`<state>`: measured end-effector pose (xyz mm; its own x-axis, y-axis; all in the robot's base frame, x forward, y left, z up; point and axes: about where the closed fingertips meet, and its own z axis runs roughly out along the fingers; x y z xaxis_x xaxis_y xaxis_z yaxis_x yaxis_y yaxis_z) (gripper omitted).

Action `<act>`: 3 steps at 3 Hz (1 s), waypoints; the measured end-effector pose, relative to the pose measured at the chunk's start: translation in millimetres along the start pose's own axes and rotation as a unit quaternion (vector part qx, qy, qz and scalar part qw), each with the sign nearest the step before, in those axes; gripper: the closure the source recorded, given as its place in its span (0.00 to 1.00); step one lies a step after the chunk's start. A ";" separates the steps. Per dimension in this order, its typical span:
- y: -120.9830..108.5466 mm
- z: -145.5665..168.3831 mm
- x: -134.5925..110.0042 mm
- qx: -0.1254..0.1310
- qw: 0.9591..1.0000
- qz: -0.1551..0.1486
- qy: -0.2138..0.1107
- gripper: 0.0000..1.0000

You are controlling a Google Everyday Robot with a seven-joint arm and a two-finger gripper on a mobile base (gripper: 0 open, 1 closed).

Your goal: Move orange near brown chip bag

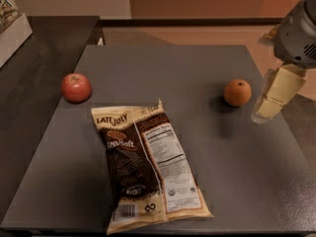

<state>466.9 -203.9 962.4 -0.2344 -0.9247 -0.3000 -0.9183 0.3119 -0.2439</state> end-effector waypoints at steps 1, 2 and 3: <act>-14.7 21.1 -8.2 0.004 1.000 0.012 -0.025 0.00; -31.6 44.3 -6.0 0.006 0.999 0.024 -0.032 0.00; -47.3 64.5 1.3 0.006 0.999 0.035 -0.027 0.00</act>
Offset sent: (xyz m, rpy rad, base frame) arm 0.0733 -0.0017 -0.0543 0.0887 -0.0223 -0.0643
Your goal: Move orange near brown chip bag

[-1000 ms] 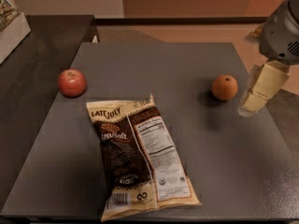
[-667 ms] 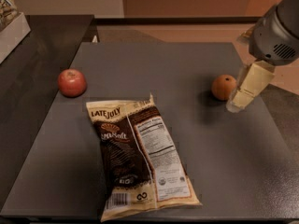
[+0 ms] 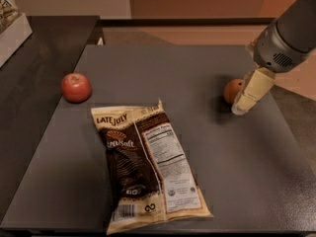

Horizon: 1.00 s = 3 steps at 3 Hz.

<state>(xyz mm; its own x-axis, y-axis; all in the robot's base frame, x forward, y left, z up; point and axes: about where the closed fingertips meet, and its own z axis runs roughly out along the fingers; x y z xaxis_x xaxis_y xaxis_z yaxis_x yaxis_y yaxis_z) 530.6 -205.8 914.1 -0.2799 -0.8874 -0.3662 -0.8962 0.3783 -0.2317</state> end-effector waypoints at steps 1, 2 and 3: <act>-13.3 16.5 8.9 -0.003 1.000 0.010 0.005 0.00; -18.8 32.1 14.6 -0.018 1.000 0.013 0.005 0.00; -20.1 46.2 20.1 -0.036 0.999 0.013 0.004 0.00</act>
Offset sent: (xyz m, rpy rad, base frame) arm 0.0349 -0.0171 -0.0488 0.0269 0.0765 -0.0061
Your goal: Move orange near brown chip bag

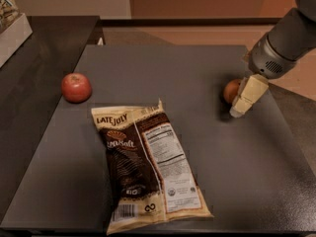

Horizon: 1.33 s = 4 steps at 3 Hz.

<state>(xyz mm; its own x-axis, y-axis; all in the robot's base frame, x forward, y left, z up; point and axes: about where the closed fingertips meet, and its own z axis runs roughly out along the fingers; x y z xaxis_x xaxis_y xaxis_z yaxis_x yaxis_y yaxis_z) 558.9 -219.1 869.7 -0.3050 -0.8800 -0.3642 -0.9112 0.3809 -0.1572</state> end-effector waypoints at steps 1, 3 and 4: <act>1.0 9.4 3.9 -0.015 1.000 -0.004 -0.001 0.00; 2.9 17.4 9.2 -0.029 1.000 -0.009 0.002 0.41; 5.5 12.5 8.4 -0.029 0.999 -0.014 -0.002 0.64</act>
Offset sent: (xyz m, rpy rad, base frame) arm -0.0003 -0.0027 -0.0228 0.0119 0.0550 0.0392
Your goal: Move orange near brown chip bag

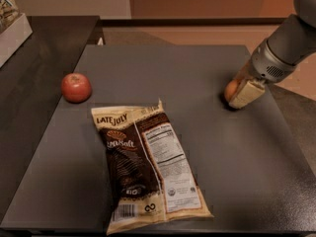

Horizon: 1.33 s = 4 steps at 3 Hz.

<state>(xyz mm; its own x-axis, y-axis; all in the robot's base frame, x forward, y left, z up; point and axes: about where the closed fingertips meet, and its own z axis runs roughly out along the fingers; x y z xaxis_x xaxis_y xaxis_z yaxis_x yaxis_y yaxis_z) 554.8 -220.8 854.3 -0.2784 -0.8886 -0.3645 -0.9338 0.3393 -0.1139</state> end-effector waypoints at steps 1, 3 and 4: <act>14.4 -12.1 -15.8 -0.009 1.000 -0.019 -0.017 0.87; 80.0 -29.7 -56.7 -0.067 0.993 -0.079 -0.055 1.00; 116.0 -23.5 -64.7 -0.099 0.989 -0.096 -0.050 1.00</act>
Offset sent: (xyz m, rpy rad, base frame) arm -0.0659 0.0730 0.0552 0.1425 0.0226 0.2327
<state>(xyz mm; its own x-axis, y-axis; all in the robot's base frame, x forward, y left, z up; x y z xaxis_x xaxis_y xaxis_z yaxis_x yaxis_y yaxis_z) 459.2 -131.2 886.4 -0.0775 -0.8925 -0.4444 -0.9957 0.0917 -0.0105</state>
